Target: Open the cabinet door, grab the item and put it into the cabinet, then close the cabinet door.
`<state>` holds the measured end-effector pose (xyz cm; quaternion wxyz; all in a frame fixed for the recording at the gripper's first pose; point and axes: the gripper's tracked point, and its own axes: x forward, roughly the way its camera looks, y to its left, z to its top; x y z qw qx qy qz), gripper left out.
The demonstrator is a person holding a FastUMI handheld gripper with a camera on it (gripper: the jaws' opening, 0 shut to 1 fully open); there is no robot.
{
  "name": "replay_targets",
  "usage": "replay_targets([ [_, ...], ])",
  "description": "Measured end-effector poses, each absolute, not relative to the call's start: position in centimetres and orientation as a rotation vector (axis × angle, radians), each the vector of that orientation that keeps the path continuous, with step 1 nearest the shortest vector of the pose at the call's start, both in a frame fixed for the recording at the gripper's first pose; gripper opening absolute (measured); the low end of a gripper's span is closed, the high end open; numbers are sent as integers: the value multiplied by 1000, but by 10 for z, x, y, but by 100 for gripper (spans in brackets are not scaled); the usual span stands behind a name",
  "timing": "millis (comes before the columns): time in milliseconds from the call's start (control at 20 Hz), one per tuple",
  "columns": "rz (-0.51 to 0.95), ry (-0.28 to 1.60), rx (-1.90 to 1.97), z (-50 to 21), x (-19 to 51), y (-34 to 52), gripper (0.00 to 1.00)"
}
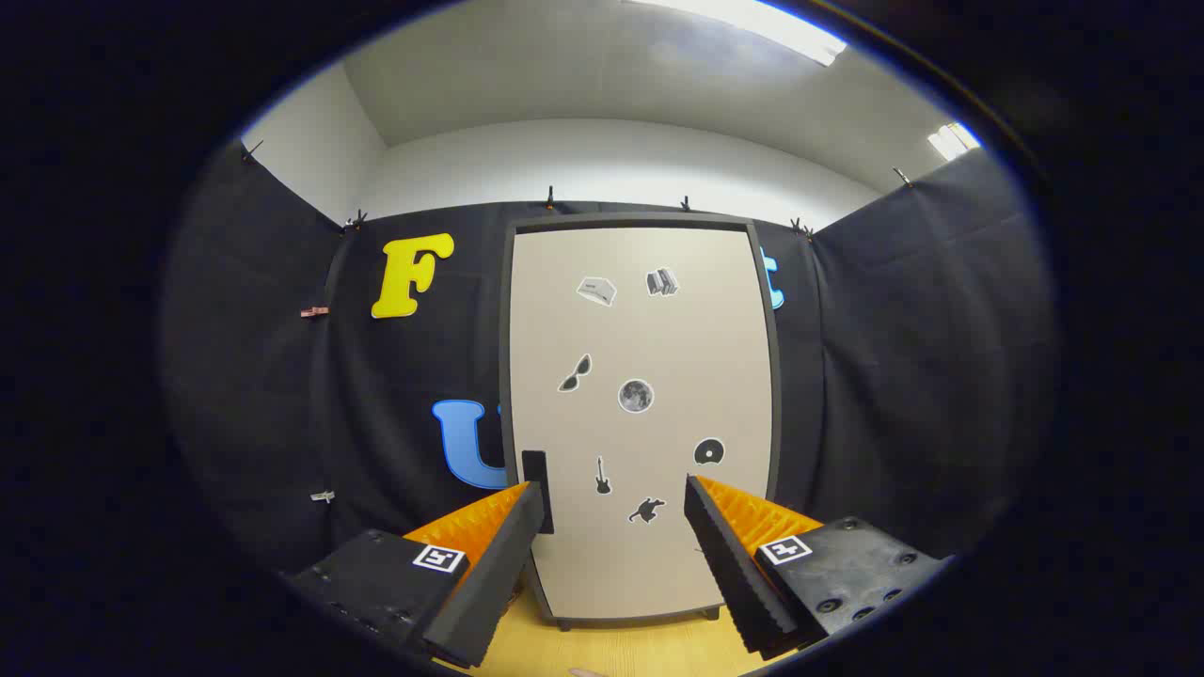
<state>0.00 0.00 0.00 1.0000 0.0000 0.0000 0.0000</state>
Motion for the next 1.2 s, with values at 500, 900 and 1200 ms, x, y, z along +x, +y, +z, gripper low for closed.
replay_targets([
  [500,4,6,-7,-3,6,-6,97],
  [900,47,2,0,-6,11,8,97],
  [1200,51,27,9,-13,14,16,97],
])
